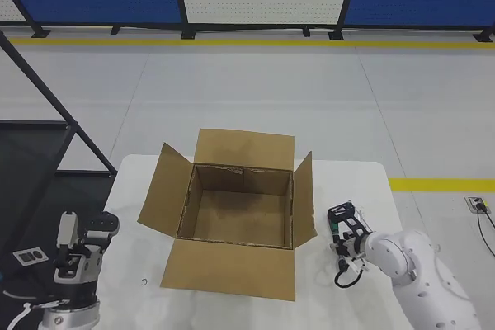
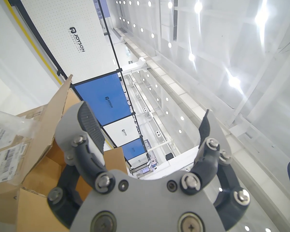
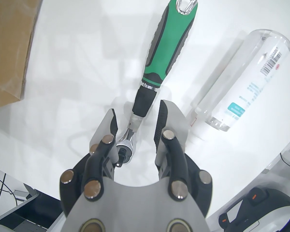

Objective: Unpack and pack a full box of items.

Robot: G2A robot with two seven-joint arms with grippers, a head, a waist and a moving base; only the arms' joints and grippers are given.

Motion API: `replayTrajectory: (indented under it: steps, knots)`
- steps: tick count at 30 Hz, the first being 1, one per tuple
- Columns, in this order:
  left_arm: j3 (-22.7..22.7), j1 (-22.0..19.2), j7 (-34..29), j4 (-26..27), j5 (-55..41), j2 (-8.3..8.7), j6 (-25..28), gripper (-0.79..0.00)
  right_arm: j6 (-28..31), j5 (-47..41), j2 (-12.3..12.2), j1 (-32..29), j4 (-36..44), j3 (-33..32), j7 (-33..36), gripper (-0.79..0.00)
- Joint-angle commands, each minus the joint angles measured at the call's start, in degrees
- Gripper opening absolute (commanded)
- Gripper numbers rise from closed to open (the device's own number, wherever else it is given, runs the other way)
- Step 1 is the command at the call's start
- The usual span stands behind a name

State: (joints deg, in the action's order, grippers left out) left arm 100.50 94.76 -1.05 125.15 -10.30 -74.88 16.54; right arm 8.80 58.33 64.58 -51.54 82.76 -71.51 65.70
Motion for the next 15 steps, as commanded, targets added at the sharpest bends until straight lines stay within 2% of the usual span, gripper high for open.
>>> replayTrajectory:
  steps: [1, 6, 9, 15]
  knots:
    - [0.14, -0.19, -0.04, -0.01, 0.09, -0.02, 0.01, 0.000, 0.08, -0.03, 0.01, 0.09, -0.04, 0.26, 0.14, -0.369]
    - [0.76, -0.22, 0.25, -0.07, -0.35, -0.10, 0.24, 0.000, 0.12, 0.04, -0.02, 0.03, 0.09, 0.60, -0.06, -0.425]
    - [1.12, -0.04, 0.35, -0.11, -0.56, -0.15, 0.49, 0.000, -0.04, 0.02, 0.00, 0.13, -0.03, 0.86, -0.22, -0.483]
    - [1.54, 0.42, 0.47, 0.00, -0.76, -0.26, 0.89, 0.000, -0.57, 0.51, 0.10, 0.91, -0.84, 1.77, 0.15, -0.474]
